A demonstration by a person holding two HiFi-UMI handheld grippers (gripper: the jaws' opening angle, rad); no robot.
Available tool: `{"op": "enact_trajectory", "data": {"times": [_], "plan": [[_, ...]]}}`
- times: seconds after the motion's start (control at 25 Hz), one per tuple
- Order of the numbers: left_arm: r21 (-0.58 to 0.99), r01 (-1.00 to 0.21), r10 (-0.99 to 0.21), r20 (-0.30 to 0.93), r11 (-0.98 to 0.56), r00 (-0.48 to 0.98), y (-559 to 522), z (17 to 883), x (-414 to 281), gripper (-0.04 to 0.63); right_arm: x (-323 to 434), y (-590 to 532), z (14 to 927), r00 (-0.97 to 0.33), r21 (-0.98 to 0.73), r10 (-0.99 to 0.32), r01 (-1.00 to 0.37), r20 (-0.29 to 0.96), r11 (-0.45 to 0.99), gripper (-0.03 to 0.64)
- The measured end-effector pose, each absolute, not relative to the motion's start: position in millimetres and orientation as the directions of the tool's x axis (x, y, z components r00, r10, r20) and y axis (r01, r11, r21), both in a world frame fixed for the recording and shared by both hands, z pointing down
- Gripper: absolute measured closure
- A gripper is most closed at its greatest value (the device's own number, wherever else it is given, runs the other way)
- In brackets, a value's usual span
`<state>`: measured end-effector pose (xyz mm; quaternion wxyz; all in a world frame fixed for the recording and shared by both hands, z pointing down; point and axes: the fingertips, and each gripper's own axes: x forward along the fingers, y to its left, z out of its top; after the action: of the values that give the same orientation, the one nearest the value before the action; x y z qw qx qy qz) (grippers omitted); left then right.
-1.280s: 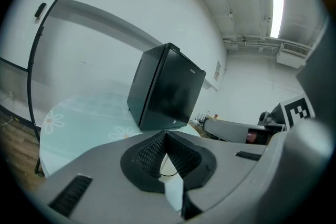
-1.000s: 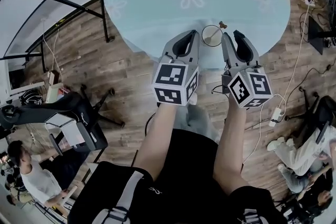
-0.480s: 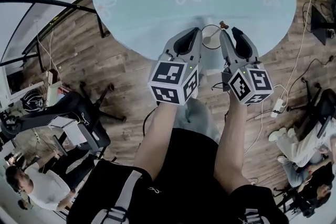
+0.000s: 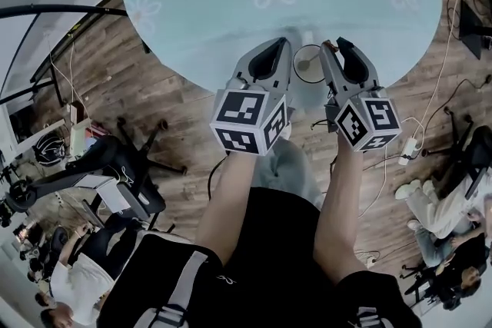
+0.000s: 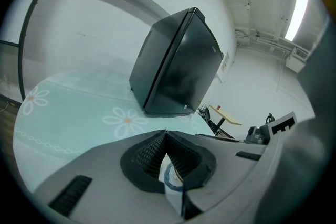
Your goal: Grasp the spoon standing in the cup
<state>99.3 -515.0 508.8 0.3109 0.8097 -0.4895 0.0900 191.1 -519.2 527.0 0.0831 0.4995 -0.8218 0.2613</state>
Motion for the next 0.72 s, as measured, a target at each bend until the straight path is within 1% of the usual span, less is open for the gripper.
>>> {"op": "enact_trajectory", "data": {"times": [0.08, 0.16, 0.28, 0.32, 0.4, 0.72], "plan": [[0.418, -0.849, -0.735, 0.455, -0.323, 0.503, -517.8, 512.0, 97.3, 0.595, 189.5, -521.5, 529.8, -0.492, -0.356, -0.774, -0.861, 0.398, 0.364, 0.469], [0.419, -0.850, -0.732, 0.461, -0.319, 0.502, -520.8, 515.1, 96.9, 0.595, 187.2, -524.2, 530.6, -0.499, -0.363, -0.772, -0.856, 0.393, 0.368, 0.469], [0.422, -0.850, -0.731, 0.463, -0.316, 0.501, -524.2, 516.9, 98.6, 0.595, 183.9, -526.7, 529.5, -0.509, -0.364, -0.768, -0.850, 0.388, 0.380, 0.492], [0.422, -0.849, -0.731, 0.462, -0.316, 0.502, -524.1, 516.5, 98.7, 0.595, 182.1, -526.1, 528.7, -0.513, -0.363, -0.767, -0.849, 0.386, 0.384, 0.509], [0.423, -0.849, -0.732, 0.459, -0.317, 0.503, -521.8, 515.2, 97.0, 0.595, 177.3, -523.3, 527.3, -0.516, -0.362, -0.766, -0.847, 0.383, 0.389, 0.565], [0.419, -0.849, -0.754, 0.430, -0.321, 0.497, -513.6, 500.1, 93.4, 0.595, 180.0, -515.7, 510.4, -0.499, -0.335, -0.780, -0.859, 0.377, 0.388, 0.566]]}}
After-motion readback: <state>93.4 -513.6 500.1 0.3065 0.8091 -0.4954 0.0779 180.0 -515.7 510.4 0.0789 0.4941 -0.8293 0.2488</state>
